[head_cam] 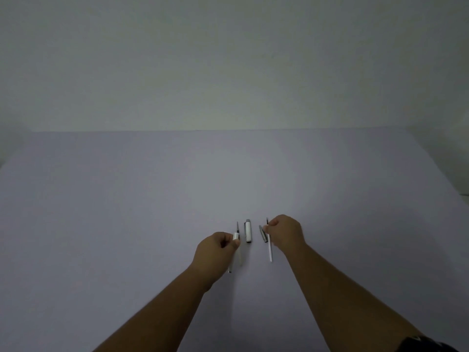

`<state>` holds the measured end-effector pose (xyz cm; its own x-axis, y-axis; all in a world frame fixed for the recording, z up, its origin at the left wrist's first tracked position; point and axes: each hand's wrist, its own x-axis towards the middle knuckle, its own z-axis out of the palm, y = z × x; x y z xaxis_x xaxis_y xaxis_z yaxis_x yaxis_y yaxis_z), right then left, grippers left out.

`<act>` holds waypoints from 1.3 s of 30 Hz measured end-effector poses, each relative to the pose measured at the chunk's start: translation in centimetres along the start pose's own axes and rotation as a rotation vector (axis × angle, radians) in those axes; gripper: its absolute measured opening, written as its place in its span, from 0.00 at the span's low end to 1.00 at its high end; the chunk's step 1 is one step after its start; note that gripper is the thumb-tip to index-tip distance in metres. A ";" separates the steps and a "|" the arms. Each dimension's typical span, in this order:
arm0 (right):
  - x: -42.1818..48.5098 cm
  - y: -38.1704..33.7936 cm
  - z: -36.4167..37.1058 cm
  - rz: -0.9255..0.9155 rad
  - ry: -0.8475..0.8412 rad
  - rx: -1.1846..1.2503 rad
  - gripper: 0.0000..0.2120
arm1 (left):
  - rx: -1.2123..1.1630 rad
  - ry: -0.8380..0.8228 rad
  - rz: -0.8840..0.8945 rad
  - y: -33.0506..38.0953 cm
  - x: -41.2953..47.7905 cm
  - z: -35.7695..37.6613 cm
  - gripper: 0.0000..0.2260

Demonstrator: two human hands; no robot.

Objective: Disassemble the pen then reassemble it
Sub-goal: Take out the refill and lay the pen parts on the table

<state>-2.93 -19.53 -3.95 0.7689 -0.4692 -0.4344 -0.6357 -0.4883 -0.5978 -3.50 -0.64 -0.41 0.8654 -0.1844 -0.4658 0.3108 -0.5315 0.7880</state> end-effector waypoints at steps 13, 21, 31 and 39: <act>-0.3 0.1 0.3 0.013 0.001 0.096 0.07 | 0.006 0.008 -0.001 -0.1 0.5 0.0 0.08; -0.8 -0.1 0.3 0.013 0.028 0.023 0.08 | 0.008 0.022 0.009 0.2 0.2 -0.7 0.08; -3.4 -3.0 2.2 -0.174 -0.089 -0.267 0.14 | -0.024 0.082 0.019 0.1 -0.6 -1.7 0.07; -5.2 -2.0 6.1 -0.141 -0.047 -0.501 0.13 | -0.013 0.097 0.001 -1.0 -1.2 -1.9 0.07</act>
<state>-5.21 -11.62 -4.63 0.8444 -0.3459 -0.4092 -0.4718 -0.8418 -0.2620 -4.10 1.74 0.11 0.8994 -0.1040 -0.4246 0.3147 -0.5202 0.7940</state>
